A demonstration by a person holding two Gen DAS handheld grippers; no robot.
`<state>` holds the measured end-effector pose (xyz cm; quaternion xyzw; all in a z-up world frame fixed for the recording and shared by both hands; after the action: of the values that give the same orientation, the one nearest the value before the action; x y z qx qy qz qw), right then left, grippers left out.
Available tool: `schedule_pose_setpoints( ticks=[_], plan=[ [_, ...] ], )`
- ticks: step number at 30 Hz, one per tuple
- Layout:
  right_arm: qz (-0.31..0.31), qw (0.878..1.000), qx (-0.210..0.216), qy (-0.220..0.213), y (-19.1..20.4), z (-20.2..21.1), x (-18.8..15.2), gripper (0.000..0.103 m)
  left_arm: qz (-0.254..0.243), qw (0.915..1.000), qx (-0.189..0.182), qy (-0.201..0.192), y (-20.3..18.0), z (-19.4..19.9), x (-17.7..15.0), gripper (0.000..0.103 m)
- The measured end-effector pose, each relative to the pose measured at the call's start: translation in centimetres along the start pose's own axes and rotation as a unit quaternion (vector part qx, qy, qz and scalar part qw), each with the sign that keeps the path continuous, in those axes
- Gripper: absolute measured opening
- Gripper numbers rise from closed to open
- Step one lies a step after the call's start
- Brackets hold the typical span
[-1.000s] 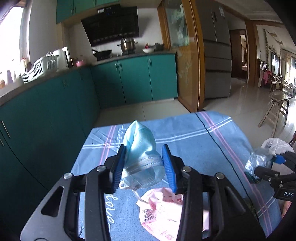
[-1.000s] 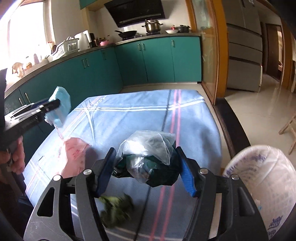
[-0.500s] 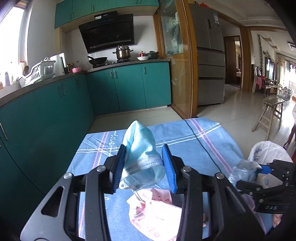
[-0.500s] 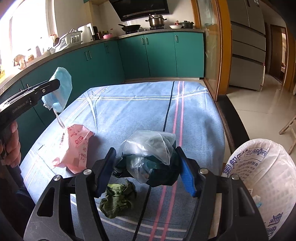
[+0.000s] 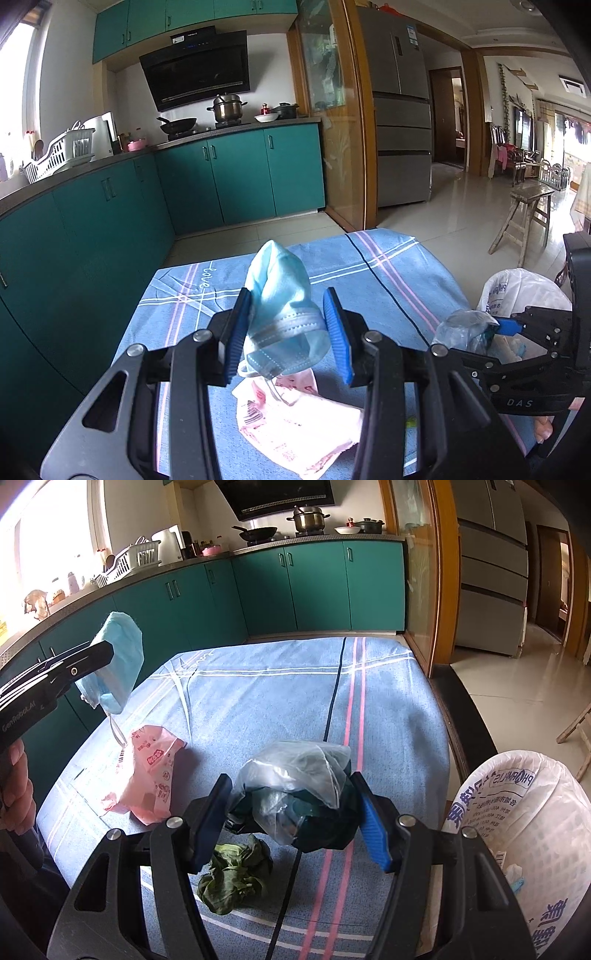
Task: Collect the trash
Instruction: 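Hold the face mask and plastic bag above the table with both tools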
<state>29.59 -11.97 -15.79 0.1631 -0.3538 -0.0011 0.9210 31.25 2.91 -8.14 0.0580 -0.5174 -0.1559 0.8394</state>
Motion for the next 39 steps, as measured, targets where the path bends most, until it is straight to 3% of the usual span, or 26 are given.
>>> schedule_pose_setpoints(
  ticks=[39],
  plan=[
    [-0.001, 1.000, -0.005, -0.010, -0.3, 1.1, 0.0, 0.064, -0.017, 0.9998, -0.005, 0.008, -1.4, 0.0, -0.9, 0.041]
  ],
)
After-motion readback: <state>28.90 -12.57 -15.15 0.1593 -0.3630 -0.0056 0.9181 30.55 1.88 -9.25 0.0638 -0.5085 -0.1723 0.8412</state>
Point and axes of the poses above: each gripper's, at about its wrist camera, not at the fingertips, and z roughly against the way its jaws point, y to its left, x to its top, the point moved 6 cm from there along -z, roughly the way its jaws point, and after that the axes turned 9 degrees about -z, right-handed, at the moved point
